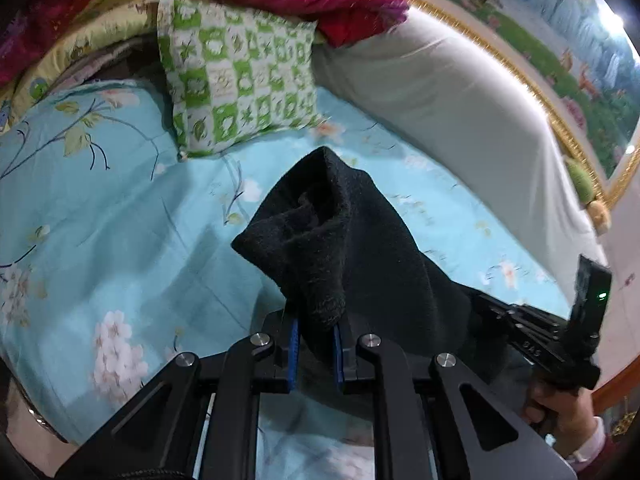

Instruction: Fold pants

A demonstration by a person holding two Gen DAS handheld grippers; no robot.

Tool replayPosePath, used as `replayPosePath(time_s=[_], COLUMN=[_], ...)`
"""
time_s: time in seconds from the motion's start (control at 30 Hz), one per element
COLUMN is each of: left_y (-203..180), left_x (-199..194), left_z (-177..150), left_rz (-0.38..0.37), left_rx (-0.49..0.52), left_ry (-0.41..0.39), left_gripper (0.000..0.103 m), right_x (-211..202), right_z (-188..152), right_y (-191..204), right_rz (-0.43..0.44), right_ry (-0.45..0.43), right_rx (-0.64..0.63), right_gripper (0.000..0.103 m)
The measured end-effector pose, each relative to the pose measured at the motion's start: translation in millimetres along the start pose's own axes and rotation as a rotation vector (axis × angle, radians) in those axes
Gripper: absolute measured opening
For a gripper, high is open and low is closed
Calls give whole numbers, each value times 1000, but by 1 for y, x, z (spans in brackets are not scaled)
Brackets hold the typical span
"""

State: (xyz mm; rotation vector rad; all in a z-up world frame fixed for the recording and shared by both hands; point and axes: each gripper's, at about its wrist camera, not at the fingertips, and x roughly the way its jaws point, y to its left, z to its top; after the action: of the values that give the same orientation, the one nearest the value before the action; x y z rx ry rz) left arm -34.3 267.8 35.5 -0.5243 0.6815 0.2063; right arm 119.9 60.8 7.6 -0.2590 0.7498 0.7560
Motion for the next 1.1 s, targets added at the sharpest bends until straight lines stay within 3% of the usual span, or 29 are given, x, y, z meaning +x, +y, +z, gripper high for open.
replayPosePath(time_s=[0.13,0.23,0.3,0.33,0.43,0.53,0.63,0.73,0.87,1.1], left_y=[12,21,21,23,29,20,0,-35,-102,-200], left_x=[38,61,59,53,37,19,1,-1,9,28], left_z=[-10,-18,-16,-14,-7,-8,-13,-21,-44,-102], left_rz=[114,170,225,277,254,284,217,136,-3,-179], left_rx=[67,77,87,86,46,76,114,214,402,722], left_ry=[66,113,105,88,58,18,-2,14,65,171], left_gripper=[13,22,49,54,57,53,53,53,53,54], right_x=[27,46,48,47,26,-11,-50,-81,-118,-165], right_z=[-8,-19,-22,-21,-24,-34,-54,-83,-131,-190], right_y=[5,2,-4,-6,-17,-32,-42,-52,-72,-105], right_rz=[-39,-73,-85,-95,-124,-85,-63,-62,-92,-179], right_ry=[36,71,78,72,46,-7,-58,-76,-79,-89], right_rx=[6,23,63,80,146,221,282,345,450,612], right_gripper=[5,5,7,11,25,25,29,31,31,31])
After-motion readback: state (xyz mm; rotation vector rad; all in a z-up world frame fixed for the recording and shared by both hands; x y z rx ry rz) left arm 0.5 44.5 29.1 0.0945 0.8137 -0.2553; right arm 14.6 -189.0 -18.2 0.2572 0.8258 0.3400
